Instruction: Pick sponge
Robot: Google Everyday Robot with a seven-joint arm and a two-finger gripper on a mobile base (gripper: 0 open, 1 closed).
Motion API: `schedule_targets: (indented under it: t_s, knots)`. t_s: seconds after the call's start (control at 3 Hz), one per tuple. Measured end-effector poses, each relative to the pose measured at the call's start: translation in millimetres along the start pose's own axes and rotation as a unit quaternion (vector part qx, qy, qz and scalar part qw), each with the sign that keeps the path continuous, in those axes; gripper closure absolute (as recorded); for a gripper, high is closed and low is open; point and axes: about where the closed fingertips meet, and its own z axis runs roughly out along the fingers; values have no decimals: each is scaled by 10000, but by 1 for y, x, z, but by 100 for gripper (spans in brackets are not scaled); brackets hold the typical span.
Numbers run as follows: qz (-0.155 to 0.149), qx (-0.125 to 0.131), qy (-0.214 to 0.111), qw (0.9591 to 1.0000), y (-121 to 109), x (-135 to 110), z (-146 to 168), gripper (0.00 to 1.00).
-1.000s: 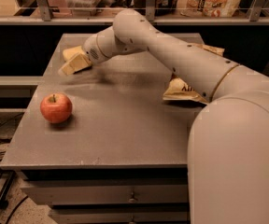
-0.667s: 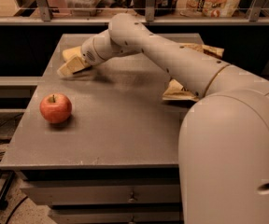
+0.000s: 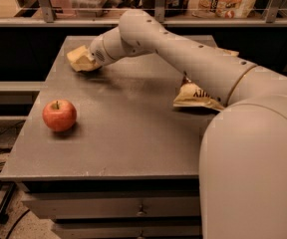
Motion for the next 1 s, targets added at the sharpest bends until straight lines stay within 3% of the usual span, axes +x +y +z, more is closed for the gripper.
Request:
schedule_targets:
  t_s: [0.33,0.67,1.0]
  knots:
    - [-413,297,-219,9985,-5,-36,-47,88]
    - [-1086,520,-433,9918,-6,-94,-107,100]
    - [-1199,526,-480,9902,-5,-105,-116,100]
